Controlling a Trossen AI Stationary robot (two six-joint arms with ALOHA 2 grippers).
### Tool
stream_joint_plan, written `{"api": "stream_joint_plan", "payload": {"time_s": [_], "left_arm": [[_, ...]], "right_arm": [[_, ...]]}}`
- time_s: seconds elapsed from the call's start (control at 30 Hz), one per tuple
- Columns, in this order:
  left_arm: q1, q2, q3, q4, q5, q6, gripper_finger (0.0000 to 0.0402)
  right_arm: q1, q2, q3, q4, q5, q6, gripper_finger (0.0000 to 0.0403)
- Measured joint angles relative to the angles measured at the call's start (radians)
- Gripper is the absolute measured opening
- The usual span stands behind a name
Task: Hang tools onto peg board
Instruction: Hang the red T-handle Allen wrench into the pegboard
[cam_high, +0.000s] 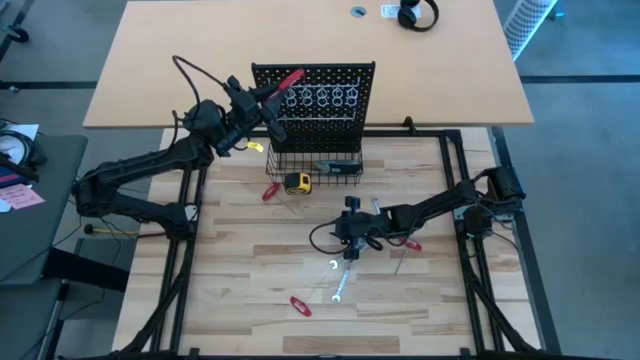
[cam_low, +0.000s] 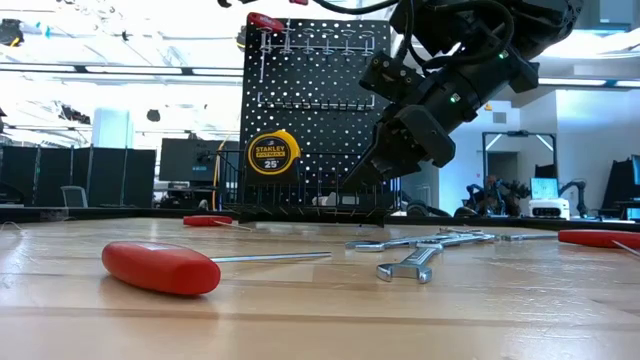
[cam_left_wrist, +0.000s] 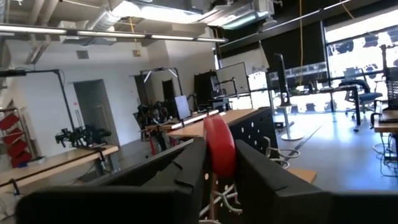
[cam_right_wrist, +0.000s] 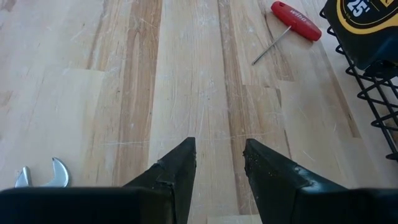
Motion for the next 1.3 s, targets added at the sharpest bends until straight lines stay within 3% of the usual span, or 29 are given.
{"api": "stream_joint_plan", "payload": {"time_s": [0.27, 0.47, 0.63, 0.8, 0.93, 1.1, 1.3], "left_arm": [[-0.002, -0.014, 0.0, -0.006, 0.002, 0.017, 0.0153], [-0.04, -0.1, 0.0, -0.077, 0.002, 0.073, 0.0173], [-0.14, -0.198, 0.002, -0.346, -0.026, 0.152, 0.0173], [-0.328, -0.233, 0.002, -0.774, -0.19, 0.149, 0.0173], [-0.526, -0.211, -0.074, -0.95, -0.402, -0.016, 0.0163], [-0.716, -0.201, -0.284, -0.954, -0.615, -0.335, 0.0147], [-0.764, -0.201, -0.551, -0.892, -0.68, -0.757, 0.014]], "right_arm": [[0.0, 0.0, 0.0, 0.0, 0.0, 0.0, 0.0147], [0.0, 0.0, 0.0, -0.001, 0.0, 0.0, 0.0147], [0.0, 0.0, 0.0, -0.001, 0.0, 0.0, 0.0147], [0.0, 0.0, 0.0, 0.0, 0.0, 0.0, 0.0147], [0.0, 0.0, 0.0, 0.001, 0.0, 0.0, 0.0147], [0.0, 0.0, 0.0, 0.001, 0.0, 0.0, 0.0147], [0.001, 0.0, 0.0, 0.004, 0.0, -0.003, 0.0147]]}}
